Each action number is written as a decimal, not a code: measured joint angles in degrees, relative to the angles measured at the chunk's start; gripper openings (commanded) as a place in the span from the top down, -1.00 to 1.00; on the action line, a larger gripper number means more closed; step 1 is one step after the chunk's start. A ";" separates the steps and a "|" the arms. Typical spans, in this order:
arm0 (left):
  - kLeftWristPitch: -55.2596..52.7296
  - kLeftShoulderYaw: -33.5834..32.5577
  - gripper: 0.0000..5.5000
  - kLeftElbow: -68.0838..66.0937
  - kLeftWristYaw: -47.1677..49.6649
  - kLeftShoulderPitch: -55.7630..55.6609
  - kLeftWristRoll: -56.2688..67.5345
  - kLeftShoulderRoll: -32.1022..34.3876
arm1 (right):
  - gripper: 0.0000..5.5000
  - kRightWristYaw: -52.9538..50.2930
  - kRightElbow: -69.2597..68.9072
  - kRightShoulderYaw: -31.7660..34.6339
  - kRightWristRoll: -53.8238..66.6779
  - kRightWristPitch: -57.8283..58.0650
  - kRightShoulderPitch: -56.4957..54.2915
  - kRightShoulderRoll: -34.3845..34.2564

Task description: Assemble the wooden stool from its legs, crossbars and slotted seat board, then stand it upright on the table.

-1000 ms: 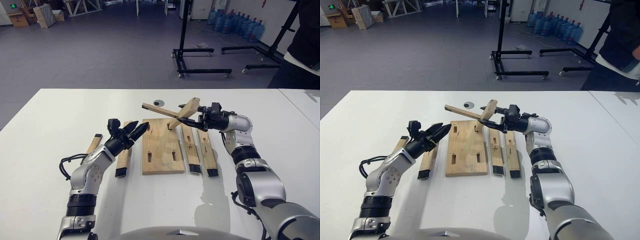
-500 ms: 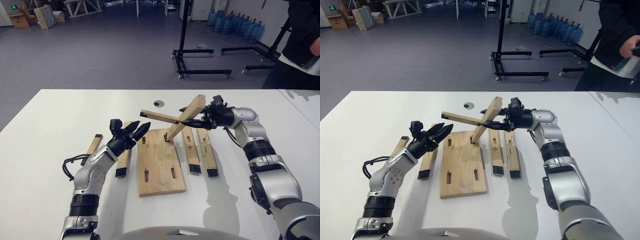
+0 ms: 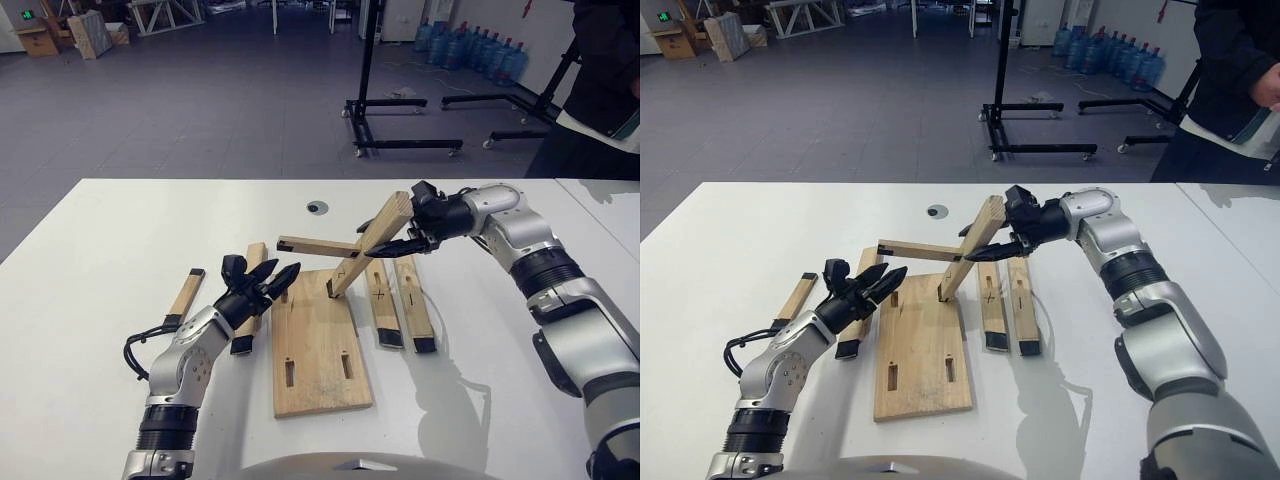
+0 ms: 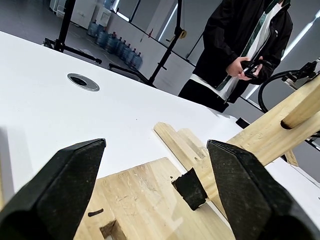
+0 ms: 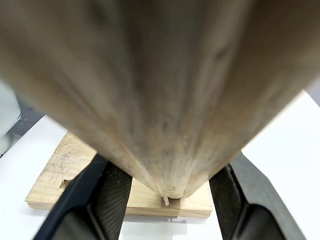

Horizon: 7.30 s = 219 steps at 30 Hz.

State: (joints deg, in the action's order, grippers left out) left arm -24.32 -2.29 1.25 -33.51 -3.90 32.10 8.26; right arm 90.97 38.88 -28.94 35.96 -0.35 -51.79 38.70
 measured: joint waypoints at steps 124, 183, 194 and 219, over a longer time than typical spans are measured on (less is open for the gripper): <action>6.84 17.60 -0.35 -0.05 0.60 0.21 -23.89 11.20 | -0.42 -37.31 -52.12 29.70 1.62 15.31 31.79 -8.34; 9.00 18.00 -0.35 -1.99 9.48 1.18 -24.90 5.01 | -0.42 -88.03 -64.48 39.52 -1.53 38.56 59.55 -12.99; 9.94 18.33 -0.35 -6.72 12.00 -1.95 -26.35 1.21 | -0.42 -88.95 -67.63 34.40 -4.60 54.29 61.83 -12.55; 13.57 14.48 -0.35 -17.85 20.14 -9.00 -28.53 -2.72 | 0.27 -85.86 -62.58 34.24 -11.74 60.30 56.64 -16.10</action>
State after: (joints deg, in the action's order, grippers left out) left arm -10.75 12.18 -16.60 -13.36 -12.90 3.57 5.54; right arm 5.11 -23.71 5.31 24.22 59.95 4.84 22.59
